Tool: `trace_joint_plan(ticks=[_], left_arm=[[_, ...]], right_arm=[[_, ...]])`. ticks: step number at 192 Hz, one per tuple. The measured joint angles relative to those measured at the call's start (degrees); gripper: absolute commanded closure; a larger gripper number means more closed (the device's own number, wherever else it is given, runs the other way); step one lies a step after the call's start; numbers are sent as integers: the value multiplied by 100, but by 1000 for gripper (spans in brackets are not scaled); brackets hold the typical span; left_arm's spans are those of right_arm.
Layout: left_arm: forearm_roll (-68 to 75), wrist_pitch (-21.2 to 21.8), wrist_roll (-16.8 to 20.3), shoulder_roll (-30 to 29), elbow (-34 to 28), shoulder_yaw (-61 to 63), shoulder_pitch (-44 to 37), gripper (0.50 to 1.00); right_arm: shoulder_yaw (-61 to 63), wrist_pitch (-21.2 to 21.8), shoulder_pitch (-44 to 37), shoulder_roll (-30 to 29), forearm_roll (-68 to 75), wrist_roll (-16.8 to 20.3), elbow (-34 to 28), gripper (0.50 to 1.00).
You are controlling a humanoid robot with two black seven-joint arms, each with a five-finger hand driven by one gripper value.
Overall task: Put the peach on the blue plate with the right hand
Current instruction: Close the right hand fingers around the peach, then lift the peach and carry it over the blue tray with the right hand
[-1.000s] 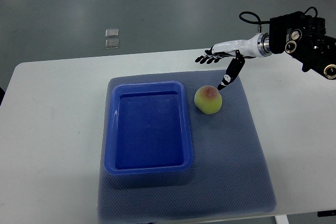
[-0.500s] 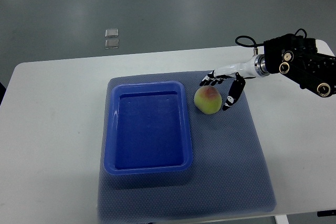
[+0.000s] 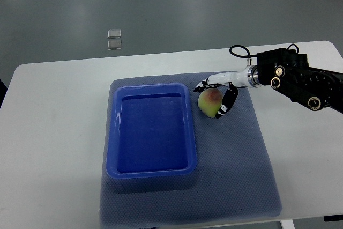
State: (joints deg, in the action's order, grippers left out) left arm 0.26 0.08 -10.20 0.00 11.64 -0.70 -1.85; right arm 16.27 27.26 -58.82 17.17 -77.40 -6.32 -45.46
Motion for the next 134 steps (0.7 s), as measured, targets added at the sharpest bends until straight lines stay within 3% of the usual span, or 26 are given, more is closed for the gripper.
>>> trace_joint_plan(ticks=[22, 42, 56, 80, 90, 91, 93, 134], left_arm=[[0, 0, 0, 0, 20, 2, 0, 500], [0, 0, 0, 0, 22, 8, 0, 500], [0, 0, 0, 0, 23, 9, 0, 500], [-1, 0, 0, 0, 23, 4, 0, 500], [-2, 0, 0, 0, 23, 4, 0, 500], [-2, 0, 0, 0, 23, 4, 0, 500], [-2, 0, 0, 0, 23, 4, 0, 500], [-8, 0, 0, 0, 23, 1, 0, 500]], right_arm=[[-54, -180, 15, -27, -2, -25, 25, 599], [-123, -241, 18, -28, -9, -106, 29, 668], [-178, -253, 14, -22, -11, -183, 29, 683], [-203, -256, -56, -5, -12, -269, 29, 769], [-203, -257, -105, -4, -9, -340, 29, 769], [-203, -257, -111, -4, -9, -347, 29, 809], [-203, -257, -121, -4, -8, -361, 29, 814], [-147, -252, -470, -14, 63, -687, -76, 824]])
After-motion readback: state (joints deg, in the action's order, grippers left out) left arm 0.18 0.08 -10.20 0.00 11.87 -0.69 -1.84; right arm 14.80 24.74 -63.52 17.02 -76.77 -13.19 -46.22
